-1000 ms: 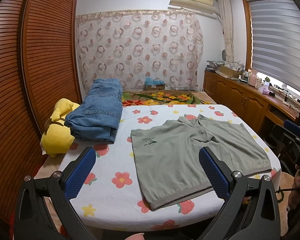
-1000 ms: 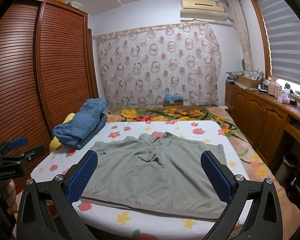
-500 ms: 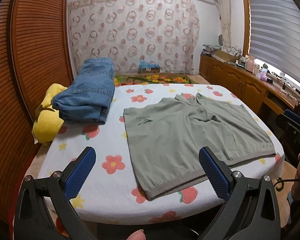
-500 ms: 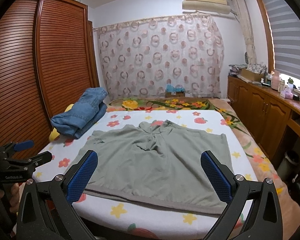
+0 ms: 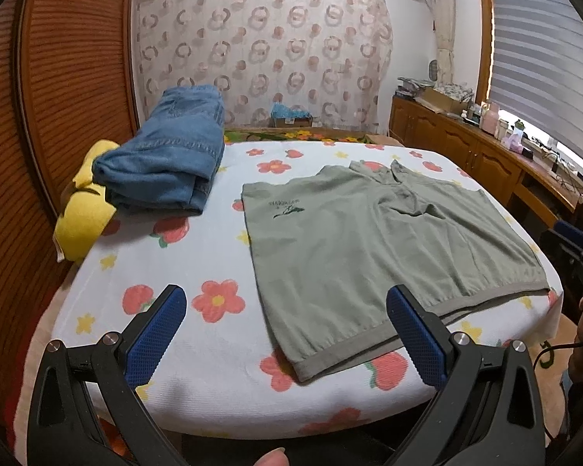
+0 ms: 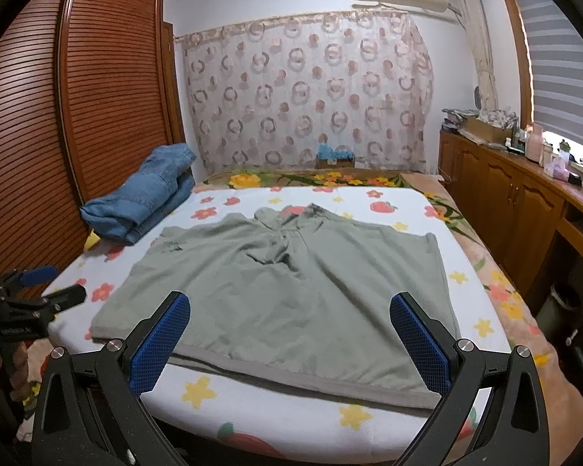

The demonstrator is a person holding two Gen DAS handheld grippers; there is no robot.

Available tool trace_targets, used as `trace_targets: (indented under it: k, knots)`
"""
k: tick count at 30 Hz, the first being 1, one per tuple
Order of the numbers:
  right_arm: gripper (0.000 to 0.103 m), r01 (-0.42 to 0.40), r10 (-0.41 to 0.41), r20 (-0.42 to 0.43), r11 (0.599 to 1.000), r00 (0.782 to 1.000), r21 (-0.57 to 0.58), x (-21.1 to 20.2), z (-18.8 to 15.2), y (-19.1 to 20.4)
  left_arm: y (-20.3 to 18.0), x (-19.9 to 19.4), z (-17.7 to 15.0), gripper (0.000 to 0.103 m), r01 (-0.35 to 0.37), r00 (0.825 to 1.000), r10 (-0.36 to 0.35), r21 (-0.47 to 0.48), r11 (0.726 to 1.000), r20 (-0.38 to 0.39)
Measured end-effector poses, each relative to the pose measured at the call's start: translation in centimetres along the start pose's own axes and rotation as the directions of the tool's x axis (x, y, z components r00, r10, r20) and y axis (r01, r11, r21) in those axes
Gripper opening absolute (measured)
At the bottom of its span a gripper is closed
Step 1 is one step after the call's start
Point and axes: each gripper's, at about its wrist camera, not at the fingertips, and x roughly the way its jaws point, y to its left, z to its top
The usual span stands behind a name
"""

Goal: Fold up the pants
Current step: 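Move the left gripper down to the waistband edge of the pants, then close the left gripper on the waistband edge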

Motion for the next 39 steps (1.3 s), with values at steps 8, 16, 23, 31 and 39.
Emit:
trace_targets:
  k: [8, 16, 23, 31, 39]
  knots:
    - [0.103, 0.038, -0.039, -0.062, 0.999, 0.997, -0.017, 1.2, 0.3, -0.7, 1.3, 1.6, -1.2, 0.103, 0.059, 0.997, -0.059, -0.013, 0.998, -0.046]
    - [0.103, 0.064, -0.067, -0.135, 0.998, 0.989, -0.025, 2.4, 0.0, -0.4, 1.6, 2.5, -2.3, 0.092, 0.098, 0.991, -0.097, 0.001, 0.995, -0.09]
    - [0.1, 0.046, -0.051, -0.165, 0.998, 0.985, -0.036, 1.7, 0.9, 0.4, 1.7, 2.5, -3.3, 0.062, 0.119, 0.985, -0.116, 0.011, 0.993, -0.127]
    - [0.098, 0.057, -0.06, -0.168, 0.998, 0.984, -0.026, 1.1, 1.0, 0.3, 1.3, 2.2, -4.0, 0.054, 0.109, 0.985, -0.1, 0.058, 0.992, -0.138]
    - [0.097, 0.048, -0.05, -0.154, 0.999, 0.987, -0.018, 1.3, 0.8, -0.5, 0.5, 2.3, -3.6, 0.018, 0.175, 0.975, -0.164, 0.067, 0.982, -0.15]
